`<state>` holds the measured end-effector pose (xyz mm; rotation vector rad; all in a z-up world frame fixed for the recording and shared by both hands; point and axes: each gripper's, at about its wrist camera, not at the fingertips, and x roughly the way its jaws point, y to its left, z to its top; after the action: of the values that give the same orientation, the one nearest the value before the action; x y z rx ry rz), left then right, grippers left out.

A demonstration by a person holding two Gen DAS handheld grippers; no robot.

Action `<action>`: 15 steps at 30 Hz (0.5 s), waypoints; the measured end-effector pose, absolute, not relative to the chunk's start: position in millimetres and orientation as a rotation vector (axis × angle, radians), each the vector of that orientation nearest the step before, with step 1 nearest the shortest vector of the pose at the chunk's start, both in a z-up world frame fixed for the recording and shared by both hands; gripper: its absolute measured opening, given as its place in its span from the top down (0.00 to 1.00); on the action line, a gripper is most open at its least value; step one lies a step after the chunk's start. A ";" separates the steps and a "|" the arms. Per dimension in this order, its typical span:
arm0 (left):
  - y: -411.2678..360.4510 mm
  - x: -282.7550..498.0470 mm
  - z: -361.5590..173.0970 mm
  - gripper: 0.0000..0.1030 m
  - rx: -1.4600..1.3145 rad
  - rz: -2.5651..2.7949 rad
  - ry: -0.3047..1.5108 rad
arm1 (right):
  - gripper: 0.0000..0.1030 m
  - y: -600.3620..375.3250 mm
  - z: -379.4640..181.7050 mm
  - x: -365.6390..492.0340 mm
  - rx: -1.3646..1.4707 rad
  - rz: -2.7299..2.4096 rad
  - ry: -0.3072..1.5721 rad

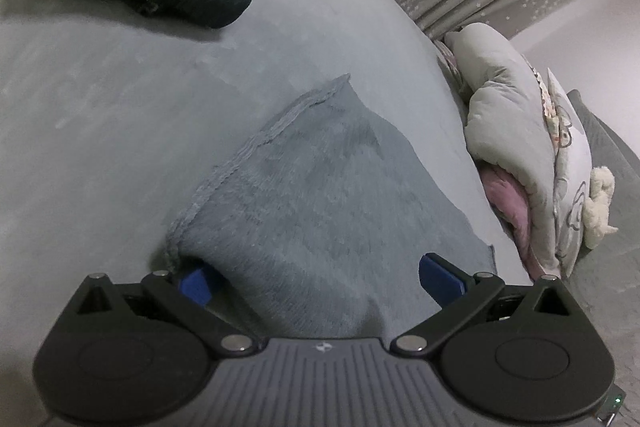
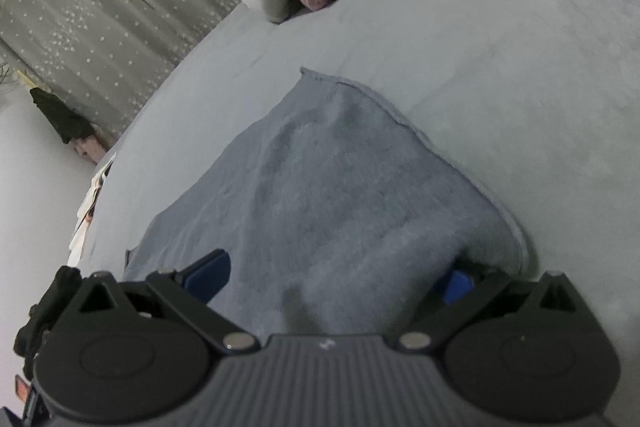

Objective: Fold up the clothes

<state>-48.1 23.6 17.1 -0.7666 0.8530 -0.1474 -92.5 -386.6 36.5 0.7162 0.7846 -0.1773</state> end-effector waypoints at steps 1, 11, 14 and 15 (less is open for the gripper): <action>21.9 -46.9 16.9 0.01 -0.762 -0.144 0.846 | 0.00 -385.1 35.7 -90.4 0.714 -0.185 0.778; 23.7 -41.4 15.9 0.02 -0.783 -0.149 0.828 | 0.07 -374.5 33.6 -81.5 0.715 -0.200 0.737; 26.9 -41.0 15.2 0.02 -0.814 -0.146 0.829 | 0.10 -379.3 32.6 -84.4 0.756 -0.199 0.723; 26.9 -41.0 15.3 0.02 -0.816 -0.145 0.830 | 0.12 -380.8 32.3 -85.1 0.767 -0.199 0.720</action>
<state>-41.0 26.9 15.3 -0.8160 0.8295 -0.1452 -85.1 -380.8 32.3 0.7670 0.7200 -0.1992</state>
